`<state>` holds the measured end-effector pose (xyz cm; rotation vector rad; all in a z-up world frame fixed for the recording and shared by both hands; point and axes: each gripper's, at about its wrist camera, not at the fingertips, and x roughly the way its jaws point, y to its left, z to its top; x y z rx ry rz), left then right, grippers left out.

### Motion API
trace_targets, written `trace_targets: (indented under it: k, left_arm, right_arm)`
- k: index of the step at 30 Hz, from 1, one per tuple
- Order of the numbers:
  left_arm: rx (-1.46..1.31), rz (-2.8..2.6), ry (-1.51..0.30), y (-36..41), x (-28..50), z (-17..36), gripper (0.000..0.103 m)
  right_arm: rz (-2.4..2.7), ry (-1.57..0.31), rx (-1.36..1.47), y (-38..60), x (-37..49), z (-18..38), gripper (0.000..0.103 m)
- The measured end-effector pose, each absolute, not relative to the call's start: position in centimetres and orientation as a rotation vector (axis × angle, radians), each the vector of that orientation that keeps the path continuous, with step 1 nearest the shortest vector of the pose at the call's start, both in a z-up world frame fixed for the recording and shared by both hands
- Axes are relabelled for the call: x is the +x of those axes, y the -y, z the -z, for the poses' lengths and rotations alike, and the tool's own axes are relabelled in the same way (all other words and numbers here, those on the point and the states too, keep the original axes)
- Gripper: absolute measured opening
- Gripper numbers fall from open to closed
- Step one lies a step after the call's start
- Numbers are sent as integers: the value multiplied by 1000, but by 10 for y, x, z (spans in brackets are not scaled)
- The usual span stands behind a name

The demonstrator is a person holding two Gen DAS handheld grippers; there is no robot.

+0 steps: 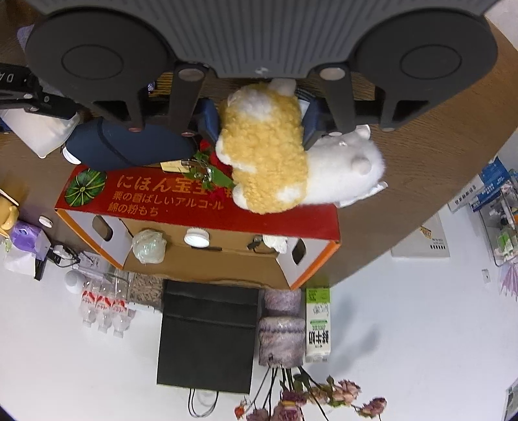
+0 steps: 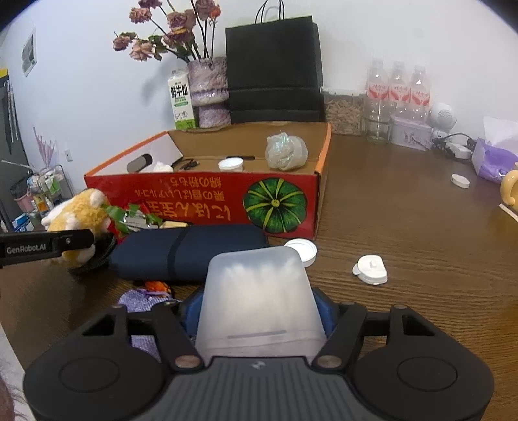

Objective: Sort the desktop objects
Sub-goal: 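Grasp the clear plastic box with the right gripper while the left gripper grasps the plush toy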

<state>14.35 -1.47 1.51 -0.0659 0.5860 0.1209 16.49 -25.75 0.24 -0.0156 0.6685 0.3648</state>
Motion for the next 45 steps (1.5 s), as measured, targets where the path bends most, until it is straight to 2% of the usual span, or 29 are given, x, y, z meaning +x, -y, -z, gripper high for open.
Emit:
trace_targets:
  k: [25, 35, 45]
  left_arm:
    - [-11, 4, -346, -19, 111, -59, 49]
    - [4, 70, -279, -25, 144, -81, 49]
    - [4, 107, -299, -21, 215, -90, 49]
  right_arm:
    - [-265, -446, -22, 201, 149, -90, 65]
    - [-240, -412, -13, 168, 188, -113, 65]
    - [-214, -456, -21, 148, 246, -105, 65]
